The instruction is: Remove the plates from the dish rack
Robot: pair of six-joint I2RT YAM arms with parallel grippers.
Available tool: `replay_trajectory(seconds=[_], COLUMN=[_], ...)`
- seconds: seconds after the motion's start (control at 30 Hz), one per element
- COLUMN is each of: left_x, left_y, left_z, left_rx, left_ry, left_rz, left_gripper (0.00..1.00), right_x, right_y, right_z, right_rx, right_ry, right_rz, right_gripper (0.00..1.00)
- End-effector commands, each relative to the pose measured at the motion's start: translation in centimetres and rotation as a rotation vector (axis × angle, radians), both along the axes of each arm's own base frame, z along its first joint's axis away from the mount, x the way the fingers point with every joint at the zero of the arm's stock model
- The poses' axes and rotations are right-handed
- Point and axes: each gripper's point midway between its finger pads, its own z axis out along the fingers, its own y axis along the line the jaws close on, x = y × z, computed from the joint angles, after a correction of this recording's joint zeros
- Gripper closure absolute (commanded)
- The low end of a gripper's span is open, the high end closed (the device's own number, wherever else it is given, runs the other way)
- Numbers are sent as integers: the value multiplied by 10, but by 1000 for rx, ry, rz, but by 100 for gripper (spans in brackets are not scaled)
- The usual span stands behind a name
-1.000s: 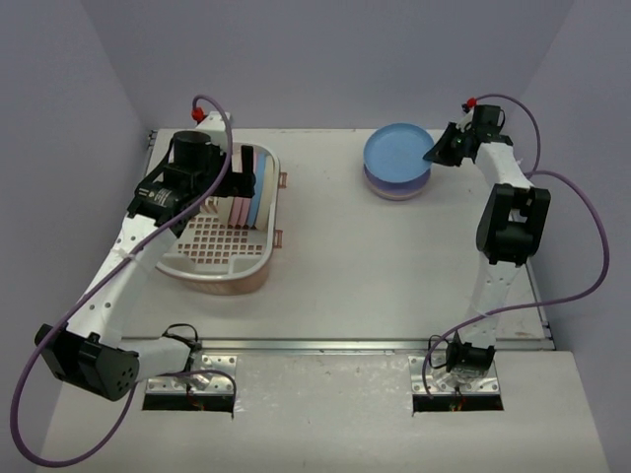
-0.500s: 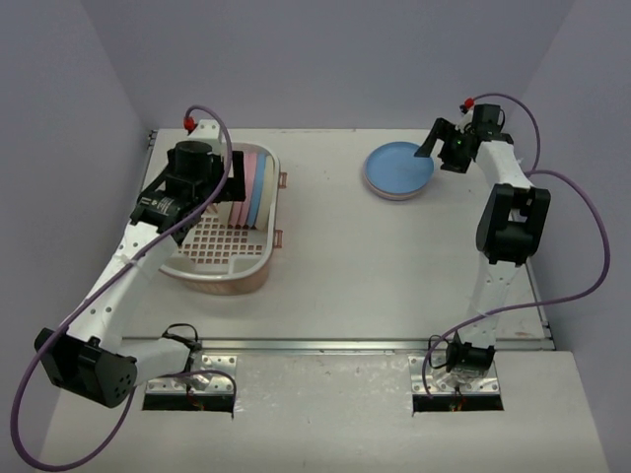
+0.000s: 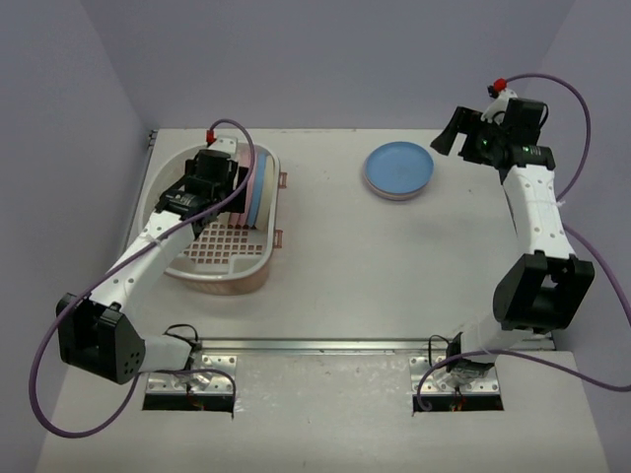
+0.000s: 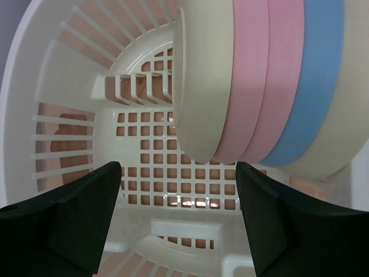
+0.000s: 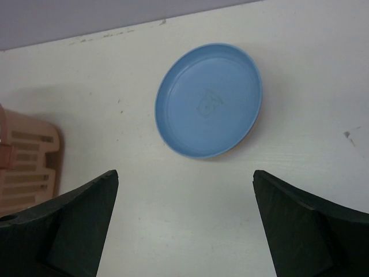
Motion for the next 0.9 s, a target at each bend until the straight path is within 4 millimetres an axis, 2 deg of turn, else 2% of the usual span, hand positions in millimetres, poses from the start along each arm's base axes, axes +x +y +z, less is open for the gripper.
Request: replay_trajectory(seconds=[0.0, 0.17, 0.43, 0.77, 0.87], left_x=[16, 24, 36, 53, 57], left_y=[0, 1, 7, 28, 29], left_z=[-5, -23, -35, -7, -7], left_rx=[31, 60, 95, 167, 197], left_ry=[-29, 2, -1, -120, -144], left_rz=[6, 19, 66, 201, 221], left_gripper=[23, 24, 26, 35, 44], right_x=[-23, -34, -43, -58, -60], right_y=[15, 20, 27, 37, 42], right_z=[-8, -5, -8, -22, -26], right_rx=[40, 53, 85, 104, 127], right_ry=[4, 3, 12, 20, 17], right_rz=[42, 55, 76, 124, 142], right_gripper=[1, 1, 1, 1, 1])
